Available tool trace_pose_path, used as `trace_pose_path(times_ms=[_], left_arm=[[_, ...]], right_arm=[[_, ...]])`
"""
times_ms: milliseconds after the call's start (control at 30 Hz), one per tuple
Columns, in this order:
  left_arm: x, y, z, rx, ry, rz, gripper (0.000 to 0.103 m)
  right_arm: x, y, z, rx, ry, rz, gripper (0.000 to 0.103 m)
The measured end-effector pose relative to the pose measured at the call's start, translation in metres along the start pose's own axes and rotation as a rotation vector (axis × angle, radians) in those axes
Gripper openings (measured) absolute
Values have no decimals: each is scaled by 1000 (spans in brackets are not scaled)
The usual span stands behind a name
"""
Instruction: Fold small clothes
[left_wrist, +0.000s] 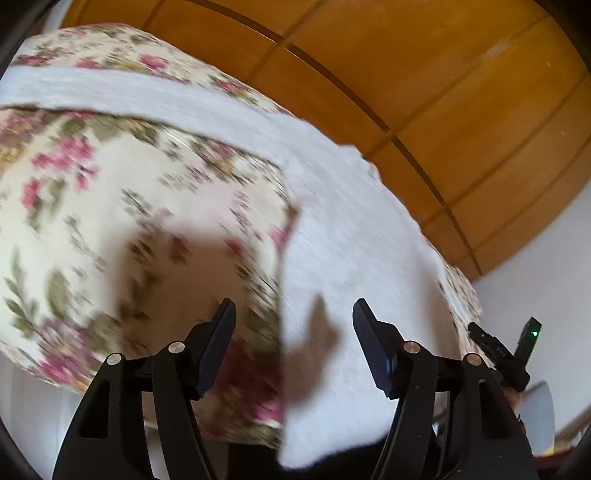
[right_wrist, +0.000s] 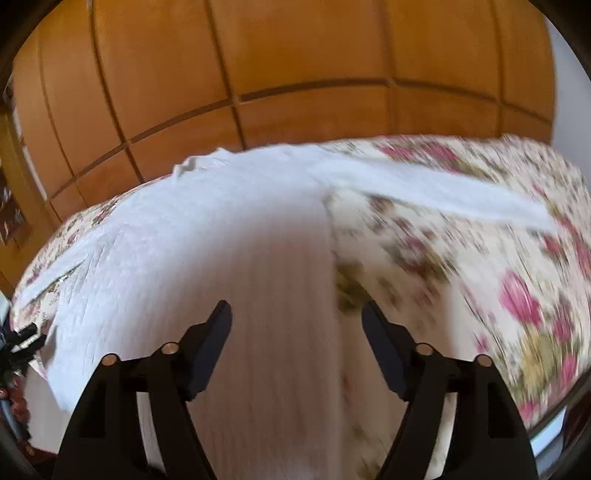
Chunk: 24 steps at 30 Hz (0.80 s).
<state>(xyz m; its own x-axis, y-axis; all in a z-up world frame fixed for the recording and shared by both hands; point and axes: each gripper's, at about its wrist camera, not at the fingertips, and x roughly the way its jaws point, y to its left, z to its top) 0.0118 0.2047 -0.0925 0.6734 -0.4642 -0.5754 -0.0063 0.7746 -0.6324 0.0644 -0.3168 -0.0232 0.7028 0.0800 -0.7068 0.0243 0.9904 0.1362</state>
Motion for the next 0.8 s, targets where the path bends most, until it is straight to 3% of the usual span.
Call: trace_pose_path(times_ms=[167,300,433,633,800], left_arm=[[-15,27,26,-89,-97,76,77],[-23,52,52,-173,-173,151,79],[-37,88,78,-285,-276,226,79],[-54,145,106,-482,-406,240,79],[-59,173,123,-554,-491,246,77]], right_arm=[[45,31,26,-90,12,-6,78],[88,35,43,-112,22,-78,79],[117,27,38,-113,48,-132,84],[115,17,32,-75,31,-119,89],[116,15,32,-59,38,-125,90]])
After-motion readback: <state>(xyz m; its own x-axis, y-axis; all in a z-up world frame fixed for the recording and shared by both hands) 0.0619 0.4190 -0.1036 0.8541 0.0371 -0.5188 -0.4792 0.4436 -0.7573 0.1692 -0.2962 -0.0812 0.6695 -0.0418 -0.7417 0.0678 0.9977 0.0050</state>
